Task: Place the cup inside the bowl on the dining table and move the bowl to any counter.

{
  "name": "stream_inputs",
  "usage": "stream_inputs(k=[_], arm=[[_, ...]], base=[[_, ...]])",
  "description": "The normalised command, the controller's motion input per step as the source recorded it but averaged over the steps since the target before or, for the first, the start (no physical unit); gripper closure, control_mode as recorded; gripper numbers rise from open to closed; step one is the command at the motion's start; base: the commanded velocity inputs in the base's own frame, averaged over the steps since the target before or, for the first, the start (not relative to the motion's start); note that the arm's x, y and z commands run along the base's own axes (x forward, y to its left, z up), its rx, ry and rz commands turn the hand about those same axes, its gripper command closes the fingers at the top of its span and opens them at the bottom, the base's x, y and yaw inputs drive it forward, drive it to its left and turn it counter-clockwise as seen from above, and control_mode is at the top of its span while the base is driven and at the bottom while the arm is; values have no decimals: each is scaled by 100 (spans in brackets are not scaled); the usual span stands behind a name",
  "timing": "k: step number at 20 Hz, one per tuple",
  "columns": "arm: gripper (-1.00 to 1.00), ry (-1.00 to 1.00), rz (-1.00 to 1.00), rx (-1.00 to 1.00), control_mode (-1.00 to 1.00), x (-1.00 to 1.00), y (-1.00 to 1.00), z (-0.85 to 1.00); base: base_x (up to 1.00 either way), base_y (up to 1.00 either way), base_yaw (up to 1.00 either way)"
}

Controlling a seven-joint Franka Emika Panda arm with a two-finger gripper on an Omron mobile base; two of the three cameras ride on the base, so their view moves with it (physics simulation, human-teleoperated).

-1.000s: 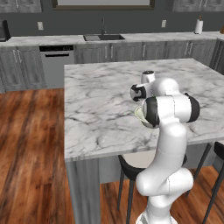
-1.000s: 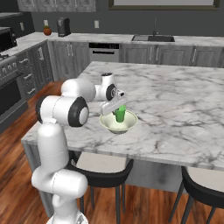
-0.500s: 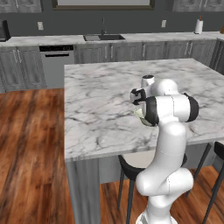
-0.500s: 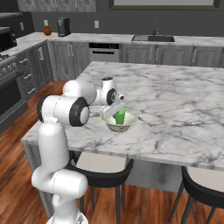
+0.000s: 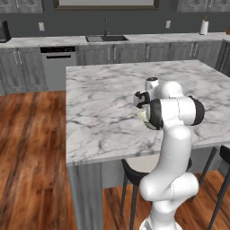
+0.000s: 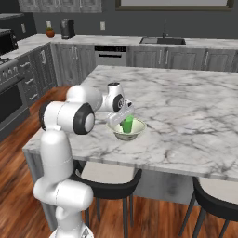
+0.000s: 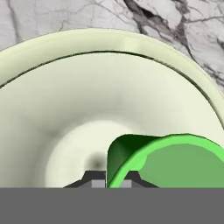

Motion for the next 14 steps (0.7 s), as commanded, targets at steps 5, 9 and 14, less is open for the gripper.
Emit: stream_inputs(k=[5,9,14], arm=[[100,0,0,0,-100,-39,0,0],[100,0,0,0,-100,-32,0,0],[100,0,0,0,-100,-12,1,0]], base=[[0,0,0],[0,0,0],[0,0,0]])
